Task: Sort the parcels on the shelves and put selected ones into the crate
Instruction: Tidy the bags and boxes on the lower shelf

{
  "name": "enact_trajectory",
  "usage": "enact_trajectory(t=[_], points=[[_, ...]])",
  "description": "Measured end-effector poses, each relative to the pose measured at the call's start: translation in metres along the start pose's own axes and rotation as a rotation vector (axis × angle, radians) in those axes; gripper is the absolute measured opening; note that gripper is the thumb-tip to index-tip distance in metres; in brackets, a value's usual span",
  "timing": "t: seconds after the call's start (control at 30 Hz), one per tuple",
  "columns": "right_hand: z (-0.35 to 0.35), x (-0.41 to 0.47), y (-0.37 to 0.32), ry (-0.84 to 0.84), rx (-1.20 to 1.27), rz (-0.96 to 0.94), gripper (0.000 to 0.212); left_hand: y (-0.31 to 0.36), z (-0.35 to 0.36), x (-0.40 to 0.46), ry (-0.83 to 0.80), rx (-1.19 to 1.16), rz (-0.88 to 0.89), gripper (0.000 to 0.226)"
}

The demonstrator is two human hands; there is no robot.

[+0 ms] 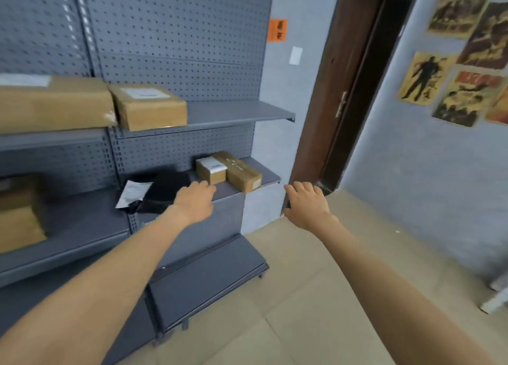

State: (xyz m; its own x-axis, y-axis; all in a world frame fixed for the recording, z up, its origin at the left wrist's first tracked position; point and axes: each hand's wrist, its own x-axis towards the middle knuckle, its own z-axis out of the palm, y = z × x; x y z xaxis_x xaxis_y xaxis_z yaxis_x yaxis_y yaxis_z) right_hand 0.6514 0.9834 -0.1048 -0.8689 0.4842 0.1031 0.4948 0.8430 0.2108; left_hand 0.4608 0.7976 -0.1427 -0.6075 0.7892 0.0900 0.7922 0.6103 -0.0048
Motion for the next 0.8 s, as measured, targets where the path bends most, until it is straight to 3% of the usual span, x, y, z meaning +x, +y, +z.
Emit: enact_trajectory(t=[0.2,0.43,0.8], points=[[0.034,0.112,-0.051,-0.018,0.071,-0.195,0.050,-0.072,0.034,0.028,-0.057,-0.025,-0.261,0.042],[0.083,0.210,-0.089,-0.190,0.251,-0.311,0.053,-0.122,0.074,0.053,-0.073,-0.286,-0.584,0.042],[0.125,0.265,-0.209,-0.384,0.396,-0.510,0.061,-0.199,0.111,0.026,-0.130,-0.443,-0.875,0.040]])
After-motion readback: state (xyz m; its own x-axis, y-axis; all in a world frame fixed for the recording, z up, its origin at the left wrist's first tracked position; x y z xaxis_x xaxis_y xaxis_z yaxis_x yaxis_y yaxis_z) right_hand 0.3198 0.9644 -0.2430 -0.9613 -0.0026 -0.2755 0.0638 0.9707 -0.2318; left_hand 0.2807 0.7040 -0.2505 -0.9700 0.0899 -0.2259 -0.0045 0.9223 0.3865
